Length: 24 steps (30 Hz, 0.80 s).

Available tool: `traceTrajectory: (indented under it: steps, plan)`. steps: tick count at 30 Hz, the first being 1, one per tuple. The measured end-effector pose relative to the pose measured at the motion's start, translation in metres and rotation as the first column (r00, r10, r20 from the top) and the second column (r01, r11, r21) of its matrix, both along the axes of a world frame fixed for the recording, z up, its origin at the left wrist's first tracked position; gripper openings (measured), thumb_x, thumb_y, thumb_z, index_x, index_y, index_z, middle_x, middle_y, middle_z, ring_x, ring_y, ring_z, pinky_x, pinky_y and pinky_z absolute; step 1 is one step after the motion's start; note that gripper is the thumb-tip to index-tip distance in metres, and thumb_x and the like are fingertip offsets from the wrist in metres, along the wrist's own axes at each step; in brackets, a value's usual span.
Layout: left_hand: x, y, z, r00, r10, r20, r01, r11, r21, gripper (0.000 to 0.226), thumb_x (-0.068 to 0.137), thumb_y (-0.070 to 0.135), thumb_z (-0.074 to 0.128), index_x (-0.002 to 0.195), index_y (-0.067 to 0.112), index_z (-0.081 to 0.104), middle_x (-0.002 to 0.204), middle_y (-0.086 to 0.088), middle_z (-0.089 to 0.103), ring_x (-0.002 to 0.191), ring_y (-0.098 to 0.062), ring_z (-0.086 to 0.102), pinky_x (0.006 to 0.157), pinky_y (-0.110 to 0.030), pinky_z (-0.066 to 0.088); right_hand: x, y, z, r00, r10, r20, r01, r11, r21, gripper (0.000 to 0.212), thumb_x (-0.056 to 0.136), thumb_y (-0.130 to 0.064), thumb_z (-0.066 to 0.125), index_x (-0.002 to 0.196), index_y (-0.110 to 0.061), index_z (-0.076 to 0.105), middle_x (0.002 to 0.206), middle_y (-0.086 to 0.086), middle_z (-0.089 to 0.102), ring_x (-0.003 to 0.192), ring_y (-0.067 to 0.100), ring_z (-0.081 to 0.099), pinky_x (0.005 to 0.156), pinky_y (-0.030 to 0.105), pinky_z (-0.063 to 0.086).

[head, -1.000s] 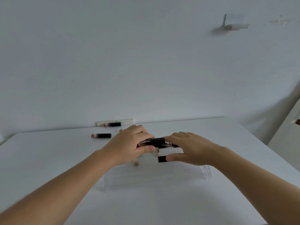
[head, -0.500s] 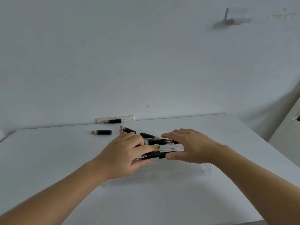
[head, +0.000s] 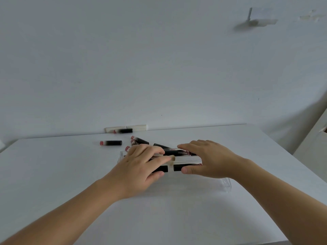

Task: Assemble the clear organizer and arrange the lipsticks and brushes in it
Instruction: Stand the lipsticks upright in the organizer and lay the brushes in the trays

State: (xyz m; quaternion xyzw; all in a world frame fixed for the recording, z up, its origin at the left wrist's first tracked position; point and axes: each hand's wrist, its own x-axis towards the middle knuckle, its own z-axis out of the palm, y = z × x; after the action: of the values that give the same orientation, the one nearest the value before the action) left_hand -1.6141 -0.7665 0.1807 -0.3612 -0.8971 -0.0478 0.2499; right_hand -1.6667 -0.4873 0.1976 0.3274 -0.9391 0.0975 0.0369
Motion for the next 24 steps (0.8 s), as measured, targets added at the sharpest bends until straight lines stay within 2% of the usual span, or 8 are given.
traceTrajectory:
  steps: [3,7,12,15,18,20,22,24]
  plan:
    - [-0.001,-0.001,0.002,0.994,0.048,0.094,-0.049,0.999,0.011,0.05,0.099,0.049,0.046,0.142,0.027,0.053,0.136,0.004,0.05,0.118,-0.02,0.047,0.104,-0.035,0.032,-0.001,0.0,-0.001,1.0,-0.003,-0.002,0.003,1.0,0.005,0.088,0.073,-0.095,0.029,0.147,-0.047,0.033,0.12,-0.021,0.057,0.108,0.007,0.052,0.085,0.025,0.035]
    - [-0.001,-0.002,0.003,0.984,0.084,0.158,-0.093,0.994,0.051,0.058,0.097,0.058,0.044,0.149,0.031,0.04,0.147,0.009,0.038,0.127,-0.015,0.034,0.105,-0.033,0.023,-0.002,0.001,-0.002,1.0,-0.006,-0.008,0.006,1.0,0.001,0.089,0.074,-0.095,0.028,0.147,-0.046,0.033,0.12,-0.021,0.058,0.108,0.007,0.053,0.085,0.024,0.035]
    - [0.0,0.003,0.005,0.98,0.085,0.178,-0.103,0.99,0.095,0.054,0.096,0.051,0.046,0.148,0.033,0.042,0.145,0.013,0.039,0.125,-0.012,0.038,0.107,-0.03,0.025,-0.002,0.001,-0.002,1.0,-0.011,-0.008,0.011,1.0,0.005,0.088,0.074,-0.095,0.029,0.147,-0.047,0.032,0.12,-0.021,0.057,0.108,0.007,0.053,0.085,0.024,0.034]
    - [-0.001,0.007,0.006,0.972,0.029,0.235,-0.082,0.972,0.219,0.055,0.094,0.043,0.056,0.146,0.04,0.04,0.142,0.021,0.035,0.13,-0.005,0.036,0.112,-0.02,0.019,-0.002,0.0,-0.002,1.0,-0.012,-0.011,0.012,1.0,0.007,0.086,0.075,-0.093,0.03,0.147,-0.046,0.033,0.12,-0.02,0.058,0.108,0.008,0.053,0.085,0.025,0.035]
    - [-0.005,0.01,0.009,0.955,-0.025,0.294,-0.103,0.905,0.412,0.056,0.092,0.028,0.069,0.142,0.038,0.046,0.136,0.027,0.038,0.129,-0.003,0.038,0.113,-0.032,0.034,-0.001,0.001,-0.002,1.0,-0.013,-0.019,0.013,1.0,0.009,0.084,0.077,-0.092,0.03,0.147,-0.046,0.034,0.119,-0.02,0.058,0.106,0.008,0.053,0.083,0.024,0.033]
    - [-0.009,0.009,0.012,0.941,0.007,0.337,-0.172,0.87,0.462,0.057,0.091,0.029,0.071,0.14,0.043,0.045,0.132,0.033,0.036,0.126,-0.004,0.04,0.111,-0.036,0.037,-0.001,0.001,-0.001,1.0,-0.014,-0.015,0.014,1.0,0.012,0.085,0.077,-0.092,0.03,0.147,-0.045,0.034,0.119,-0.02,0.058,0.106,0.008,0.053,0.083,0.024,0.033]
    - [-0.012,0.007,0.013,0.92,0.085,0.384,-0.248,0.882,0.4,0.056,0.092,0.039,0.068,0.141,0.043,0.042,0.129,0.031,0.038,0.123,-0.005,0.04,0.107,-0.036,0.04,-0.002,0.001,-0.001,1.0,-0.016,-0.009,0.016,1.0,0.014,0.085,0.076,-0.093,0.029,0.147,-0.046,0.034,0.119,-0.02,0.058,0.106,0.008,0.053,0.082,0.024,0.034]
    - [-0.012,0.005,0.011,0.908,0.176,0.38,-0.289,0.92,0.264,0.055,0.092,0.049,0.062,0.143,0.038,0.044,0.129,0.022,0.04,0.12,-0.009,0.039,0.107,-0.039,0.04,-0.002,0.001,-0.001,1.0,-0.021,-0.005,0.021,1.0,0.01,0.083,0.077,-0.092,0.03,0.147,-0.046,0.034,0.118,-0.02,0.058,0.106,0.008,0.054,0.082,0.025,0.035]
